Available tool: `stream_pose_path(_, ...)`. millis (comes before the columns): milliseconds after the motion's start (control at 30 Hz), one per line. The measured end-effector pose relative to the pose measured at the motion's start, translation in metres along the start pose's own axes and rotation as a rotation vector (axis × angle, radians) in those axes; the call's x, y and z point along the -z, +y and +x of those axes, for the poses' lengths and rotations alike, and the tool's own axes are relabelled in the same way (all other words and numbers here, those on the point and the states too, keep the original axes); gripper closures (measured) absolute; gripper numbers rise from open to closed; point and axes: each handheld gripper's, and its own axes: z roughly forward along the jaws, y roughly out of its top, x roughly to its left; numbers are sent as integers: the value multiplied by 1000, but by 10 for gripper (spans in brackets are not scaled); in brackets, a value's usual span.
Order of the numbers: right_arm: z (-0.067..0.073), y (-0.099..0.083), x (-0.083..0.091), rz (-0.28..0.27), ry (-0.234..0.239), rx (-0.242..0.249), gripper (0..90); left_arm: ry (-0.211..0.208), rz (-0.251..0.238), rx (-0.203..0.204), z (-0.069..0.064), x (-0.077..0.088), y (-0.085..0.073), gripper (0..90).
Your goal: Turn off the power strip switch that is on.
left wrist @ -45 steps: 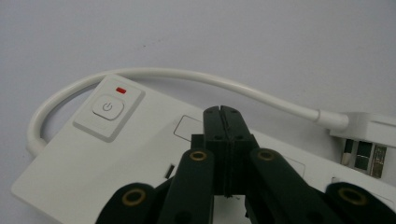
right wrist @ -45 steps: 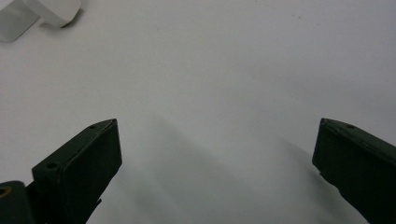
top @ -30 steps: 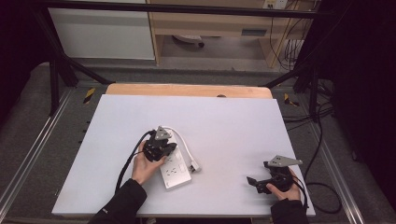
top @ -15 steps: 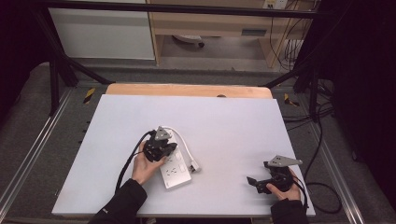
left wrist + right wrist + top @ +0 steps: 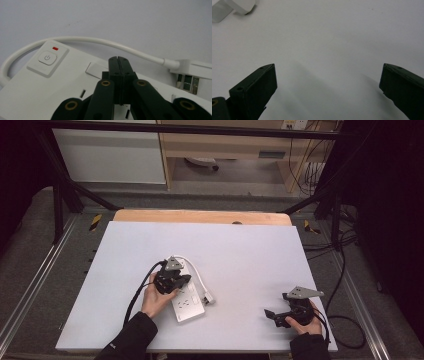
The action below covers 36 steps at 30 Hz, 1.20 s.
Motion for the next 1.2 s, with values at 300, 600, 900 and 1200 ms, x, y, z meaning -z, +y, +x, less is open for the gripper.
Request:
stream_pose_path(300,0,0,0,0,1,0,18,10,0,-15,-2,0,0,900)
stream_pose_path(600,0,0,0,0,1,1,18,5,-13,-19,-3,4,2,900)
stream_pose_path(900,0,0,0,0,0,0,18,12,-9,-20,-2,12,3,900)
stream_pose_path(1200,0,0,0,2,-2,-1,18,10,4,-25,0,21,4,894)
